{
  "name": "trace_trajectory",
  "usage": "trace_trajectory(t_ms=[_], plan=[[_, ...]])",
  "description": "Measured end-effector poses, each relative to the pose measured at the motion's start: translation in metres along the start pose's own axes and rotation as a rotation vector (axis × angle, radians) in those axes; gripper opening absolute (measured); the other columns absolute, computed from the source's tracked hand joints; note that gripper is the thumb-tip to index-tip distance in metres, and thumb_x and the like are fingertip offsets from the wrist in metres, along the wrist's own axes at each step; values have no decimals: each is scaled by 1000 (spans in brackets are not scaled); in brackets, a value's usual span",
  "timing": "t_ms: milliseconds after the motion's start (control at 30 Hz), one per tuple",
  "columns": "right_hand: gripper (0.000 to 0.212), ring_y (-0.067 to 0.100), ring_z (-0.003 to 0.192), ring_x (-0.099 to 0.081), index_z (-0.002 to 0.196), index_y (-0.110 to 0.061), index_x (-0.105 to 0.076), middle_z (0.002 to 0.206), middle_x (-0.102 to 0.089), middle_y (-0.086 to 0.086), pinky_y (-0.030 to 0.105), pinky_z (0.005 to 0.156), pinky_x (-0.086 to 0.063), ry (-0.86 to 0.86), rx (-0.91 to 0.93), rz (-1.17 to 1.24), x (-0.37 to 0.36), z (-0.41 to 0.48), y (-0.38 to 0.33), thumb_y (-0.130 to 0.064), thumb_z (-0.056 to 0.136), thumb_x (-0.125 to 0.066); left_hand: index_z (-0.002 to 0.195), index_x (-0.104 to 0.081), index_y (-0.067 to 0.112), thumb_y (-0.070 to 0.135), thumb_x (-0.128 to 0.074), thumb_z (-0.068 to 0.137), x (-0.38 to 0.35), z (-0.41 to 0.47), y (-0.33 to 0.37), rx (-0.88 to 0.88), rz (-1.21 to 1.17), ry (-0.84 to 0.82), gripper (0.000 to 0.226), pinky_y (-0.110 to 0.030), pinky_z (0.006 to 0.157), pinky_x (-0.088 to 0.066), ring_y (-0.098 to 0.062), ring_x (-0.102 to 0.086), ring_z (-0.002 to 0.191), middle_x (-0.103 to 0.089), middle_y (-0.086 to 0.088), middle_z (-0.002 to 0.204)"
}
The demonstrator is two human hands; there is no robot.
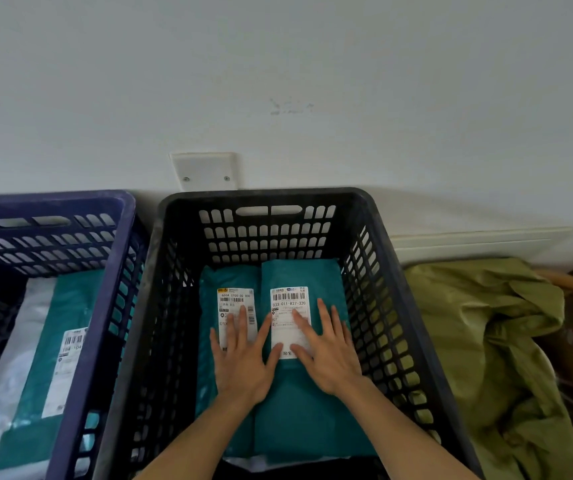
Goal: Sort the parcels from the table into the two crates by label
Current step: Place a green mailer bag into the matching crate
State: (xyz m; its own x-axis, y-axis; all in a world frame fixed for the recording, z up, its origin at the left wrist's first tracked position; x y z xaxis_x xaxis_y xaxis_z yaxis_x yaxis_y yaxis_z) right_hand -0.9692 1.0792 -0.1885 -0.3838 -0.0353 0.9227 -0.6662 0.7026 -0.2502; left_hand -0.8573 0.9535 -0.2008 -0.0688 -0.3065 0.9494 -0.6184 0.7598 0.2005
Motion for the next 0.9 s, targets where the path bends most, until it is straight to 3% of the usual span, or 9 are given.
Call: trace_trajectory(t_ms=[167, 300, 400, 467, 667, 900], plan=[[63, 30, 145, 21, 149, -47, 11, 157, 28, 5, 46, 118, 3, -46, -13, -1, -3, 5, 0, -58, 98, -26, 143, 25, 46, 74, 35, 62, -3, 3, -2, 19, 31, -43, 85, -46, 98, 37, -22, 35, 136, 31, -3, 153], [64, 30, 145, 24, 148, -47, 14, 156, 31, 5, 46, 119, 6, -77, -9, 1, -3, 6, -2, -56, 99, -26, 144, 24, 45, 72, 30, 66, -3, 4, -2, 38, 77, -95, 83, -47, 97, 38, -24, 35, 136, 28, -6, 155], [64, 31, 145, 23, 148, -47, 12, 156, 31, 4, 46, 119, 5, -92, -16, -3, -2, 7, -3, -57, 99, -28, 146, 20, 43, 70, 9, 84, 2, 4, -1, 59, 79, -133, 69, -50, 106, 30, -26, 28, 142, 24, -6, 157], [65, 32, 146, 20, 150, -45, 8, 157, 28, 6, 48, 119, 1, -101, -23, 4, 3, 7, -6, -55, 99, -31, 148, 18, 42, 66, -4, 93, 8, 2, 0, 61, 73, -171, 64, -52, 111, 22, -26, 24, 145, 20, -6, 159], [64, 29, 148, 6, 154, -35, -2, 161, 13, 9, 46, 119, -10, -97, -42, 76, 18, -10, -20, -45, 101, -38, 151, 8, 42, 57, -13, 99, 31, -18, 5, 90, -28, -215, 58, -54, 115, 13, -26, 11, 148, 6, -10, 161], [63, 27, 148, -10, 154, -27, -11, 161, 0, 11, 40, 117, -21, 54, 6, 178, 56, -54, -44, -37, 101, -44, 153, -3, 34, 47, -15, 102, 74, -64, 8, 55, -4, -22, 54, -48, 120, -1, -28, 0, 149, -3, -11, 161]])
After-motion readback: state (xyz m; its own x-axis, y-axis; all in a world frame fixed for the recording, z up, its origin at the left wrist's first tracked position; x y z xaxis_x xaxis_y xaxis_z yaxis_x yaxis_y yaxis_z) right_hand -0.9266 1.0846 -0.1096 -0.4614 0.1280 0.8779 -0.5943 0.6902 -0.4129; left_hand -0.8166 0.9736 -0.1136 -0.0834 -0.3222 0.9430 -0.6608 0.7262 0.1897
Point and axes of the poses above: each hand's wrist, its own z-axis towards the middle knuckle, its own x-axis out of the back of the hand, y = z × x, the point moved 1 cm from there along z, towards the middle knuckle
